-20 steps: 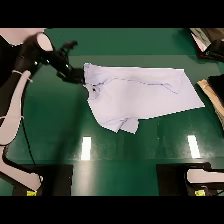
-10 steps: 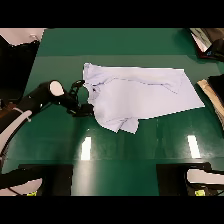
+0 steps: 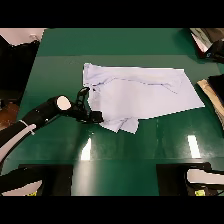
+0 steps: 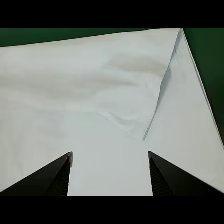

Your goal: Fold the shirts.

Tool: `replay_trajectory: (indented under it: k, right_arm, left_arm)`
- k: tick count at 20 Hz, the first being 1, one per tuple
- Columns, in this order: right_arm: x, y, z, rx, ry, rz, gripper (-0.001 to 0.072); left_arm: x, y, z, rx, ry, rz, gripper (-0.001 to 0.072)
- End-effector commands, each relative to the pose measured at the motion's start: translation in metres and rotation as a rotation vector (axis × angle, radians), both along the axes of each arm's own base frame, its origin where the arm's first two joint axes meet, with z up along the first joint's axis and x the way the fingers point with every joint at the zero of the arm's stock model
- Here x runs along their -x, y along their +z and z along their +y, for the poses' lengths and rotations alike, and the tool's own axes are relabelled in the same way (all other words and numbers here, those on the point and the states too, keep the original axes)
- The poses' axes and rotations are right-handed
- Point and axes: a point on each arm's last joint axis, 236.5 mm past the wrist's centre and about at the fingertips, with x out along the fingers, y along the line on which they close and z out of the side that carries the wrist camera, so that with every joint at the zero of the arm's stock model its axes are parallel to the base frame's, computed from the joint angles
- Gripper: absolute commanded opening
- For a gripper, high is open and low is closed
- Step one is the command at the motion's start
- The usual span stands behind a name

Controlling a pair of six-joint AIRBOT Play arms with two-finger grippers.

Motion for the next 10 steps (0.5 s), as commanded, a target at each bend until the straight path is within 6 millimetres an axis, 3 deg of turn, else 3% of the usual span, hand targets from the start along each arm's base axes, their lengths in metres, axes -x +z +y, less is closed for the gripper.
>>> replay_trajectory:
  k: [1,4,7,8,9,10]
  right_arm:
    - [0.004,-0.002,0.001,-0.003,0.005,0.017,0.0537]
    - [0.005,-0.003,0.002,-0.005,0.007,0.024,0.0537]
    - [0.005,-0.003,0.002,-0.005,0.007,0.026,0.0537]
    - [0.006,-0.003,0.002,-0.005,0.008,0.026,0.0536]
    - [0.006,-0.003,0.002,-0.005,0.008,0.029,0.0536]
    - [0.007,-0.004,0.003,-0.006,0.009,0.033,0.0536]
  left_arm:
    - [0.004,-0.008,-0.009,0.000,0.017,0.017,0.0502]
    - [0.007,-0.015,-0.012,0.010,0.028,0.057,0.0502]
    - [-0.002,-0.013,-0.013,0.021,0.054,0.025,0.0493]
    - [-0.006,-0.012,-0.014,0.024,0.063,0.011,0.0423]
    - [-0.009,-0.012,-0.014,0.026,0.070,0.000,0.0274]
    - [-0.012,-0.011,-0.014,0.027,0.075,-0.008,0.0190]
